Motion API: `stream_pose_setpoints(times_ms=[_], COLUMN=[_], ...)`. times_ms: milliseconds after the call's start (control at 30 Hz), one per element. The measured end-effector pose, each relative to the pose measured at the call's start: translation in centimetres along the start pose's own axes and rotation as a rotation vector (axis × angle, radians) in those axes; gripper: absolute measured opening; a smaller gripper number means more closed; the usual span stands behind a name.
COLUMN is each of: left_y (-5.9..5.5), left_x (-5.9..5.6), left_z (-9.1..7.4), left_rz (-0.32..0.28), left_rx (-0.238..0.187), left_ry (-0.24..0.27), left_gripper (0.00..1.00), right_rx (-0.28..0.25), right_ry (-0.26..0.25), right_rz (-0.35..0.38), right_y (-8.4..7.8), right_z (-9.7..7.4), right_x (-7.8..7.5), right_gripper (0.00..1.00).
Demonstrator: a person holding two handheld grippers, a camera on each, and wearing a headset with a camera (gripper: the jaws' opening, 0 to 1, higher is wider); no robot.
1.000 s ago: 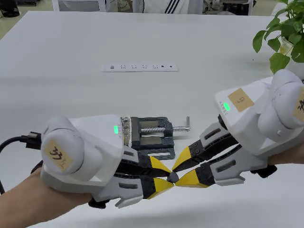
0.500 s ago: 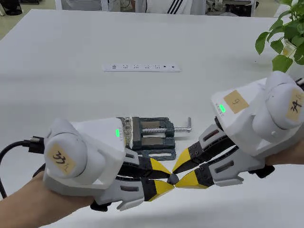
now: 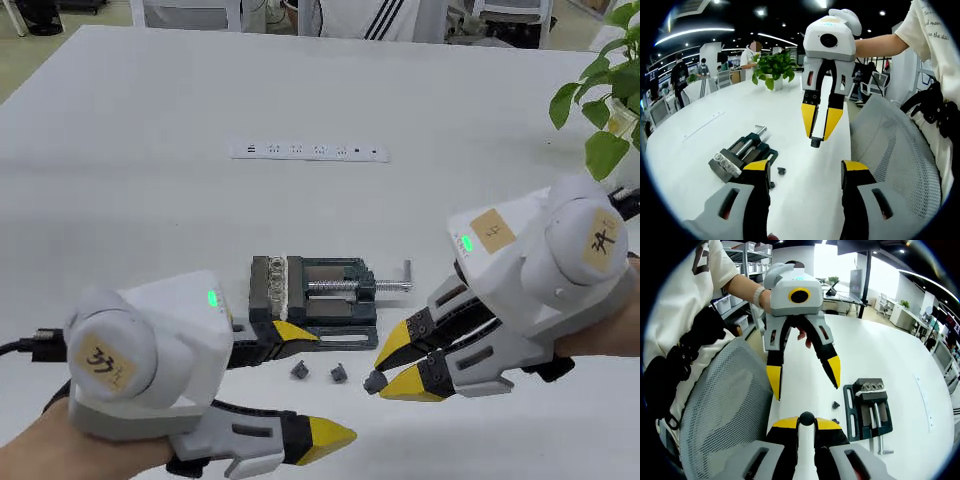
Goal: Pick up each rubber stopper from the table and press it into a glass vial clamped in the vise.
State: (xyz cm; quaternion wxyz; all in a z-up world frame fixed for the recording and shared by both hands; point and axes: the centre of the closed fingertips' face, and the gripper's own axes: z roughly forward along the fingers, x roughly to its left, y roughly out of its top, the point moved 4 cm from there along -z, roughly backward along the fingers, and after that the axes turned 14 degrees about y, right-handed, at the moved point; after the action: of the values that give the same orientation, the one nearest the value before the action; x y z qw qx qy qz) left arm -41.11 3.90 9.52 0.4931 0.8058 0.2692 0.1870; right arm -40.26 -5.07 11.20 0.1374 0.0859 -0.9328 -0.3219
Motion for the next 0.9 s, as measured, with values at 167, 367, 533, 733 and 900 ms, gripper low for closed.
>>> stream_pose_setpoints(times_ms=[167, 367, 533, 733, 900], left_y=[-1.8, -3.0, -3.7, -4.0, -4.5], left_x=[1.2, 2.6, 3.3, 4.5, 5.1], left_z=[-0.5, -1.2, -1.6, -2.2, -2.7], left_rz=[-0.041, -0.111, -0.131, -0.155, -0.163], left_rx=[0.01, 0.016, 0.02, 0.01, 0.014], left_ry=[0.087, 0.197, 0.227, 0.271, 0.289], left_gripper=[0.71, 0.99, 0.99, 0.99, 0.99], right_rx=[0.005, 0.018, 0.035, 0.058, 0.091], right_ry=[0.008, 0.014, 0.021, 0.019, 0.005], right_rz=[-0.007, -0.014, -0.025, -0.038, -0.052], right_y=[0.2, 0.5, 0.7, 1.4, 2.0], right_z=[0.1, 0.2, 0.1, -0.8, -1.6], right_x=[-0.4, -1.0, -1.7, -3.6, -5.9], right_gripper=[0.06, 0.06, 0.06, 0.06, 0.06])
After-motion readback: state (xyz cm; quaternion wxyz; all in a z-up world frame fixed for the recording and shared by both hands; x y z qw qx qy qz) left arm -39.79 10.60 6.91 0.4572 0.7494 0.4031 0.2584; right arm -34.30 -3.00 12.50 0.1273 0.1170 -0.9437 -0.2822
